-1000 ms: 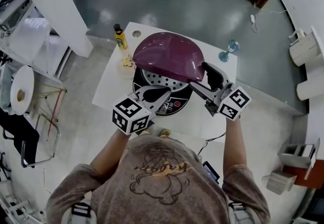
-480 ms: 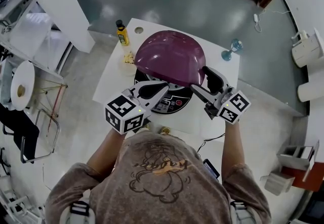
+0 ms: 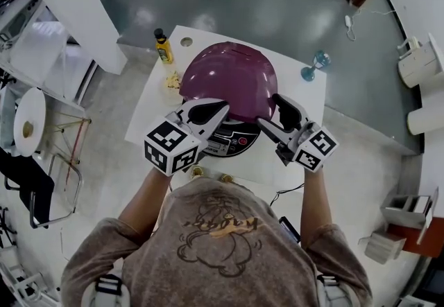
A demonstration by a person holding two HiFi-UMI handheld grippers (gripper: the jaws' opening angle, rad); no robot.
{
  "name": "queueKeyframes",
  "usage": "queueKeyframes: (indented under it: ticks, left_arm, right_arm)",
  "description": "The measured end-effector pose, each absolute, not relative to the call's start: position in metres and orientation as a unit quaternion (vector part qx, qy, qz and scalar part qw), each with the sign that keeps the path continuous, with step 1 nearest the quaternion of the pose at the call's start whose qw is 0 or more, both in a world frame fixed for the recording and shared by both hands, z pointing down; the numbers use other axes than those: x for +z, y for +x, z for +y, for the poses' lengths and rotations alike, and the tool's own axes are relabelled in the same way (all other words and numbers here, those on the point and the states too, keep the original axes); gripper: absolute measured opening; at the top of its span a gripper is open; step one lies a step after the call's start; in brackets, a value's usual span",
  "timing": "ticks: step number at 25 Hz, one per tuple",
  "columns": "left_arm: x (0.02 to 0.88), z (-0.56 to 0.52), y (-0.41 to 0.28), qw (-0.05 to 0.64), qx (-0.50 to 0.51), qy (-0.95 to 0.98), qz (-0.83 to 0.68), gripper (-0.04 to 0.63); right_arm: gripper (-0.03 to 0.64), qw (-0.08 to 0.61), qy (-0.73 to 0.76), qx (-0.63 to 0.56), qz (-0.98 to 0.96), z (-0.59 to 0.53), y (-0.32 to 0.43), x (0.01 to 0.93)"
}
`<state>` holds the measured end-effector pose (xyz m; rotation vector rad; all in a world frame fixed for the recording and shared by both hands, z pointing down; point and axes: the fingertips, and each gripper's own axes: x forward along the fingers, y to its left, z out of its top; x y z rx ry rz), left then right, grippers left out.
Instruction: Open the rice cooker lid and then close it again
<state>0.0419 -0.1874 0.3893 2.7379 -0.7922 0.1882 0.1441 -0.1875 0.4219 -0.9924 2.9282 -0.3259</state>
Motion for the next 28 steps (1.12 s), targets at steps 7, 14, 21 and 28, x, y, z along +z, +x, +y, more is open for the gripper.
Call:
queueKeyframes:
  ticks: [7,14,21,28]
  left_arm:
    - [0.404,-0.188,0.038,0.143,0.082,0.943,-0.29,0.02]
    - [0.42,-0.188,0.032,0.157,0.095,0.937,-0.298,0.02]
    - [0.431,-0.188,0.031,0.163,0.112,0.933,-0.3,0.02]
    - [0.443,-0.188,0.028,0.178,0.124,0.929,-0.299,0.02]
  right_arm:
    - [0.325,0.024,-0.327,-0.118,0.937,-0.185,0.145,0.43]
    - [0.325,0.024,-0.336,-0.122,0.934,-0.184,0.142,0.439]
    - [0.324,0.008,-0.335,-0.126,0.934,-0.181,0.141,0.447]
    - [0.316,-0.007,-0.339,-0.13,0.932,-0.18,0.138,0.456]
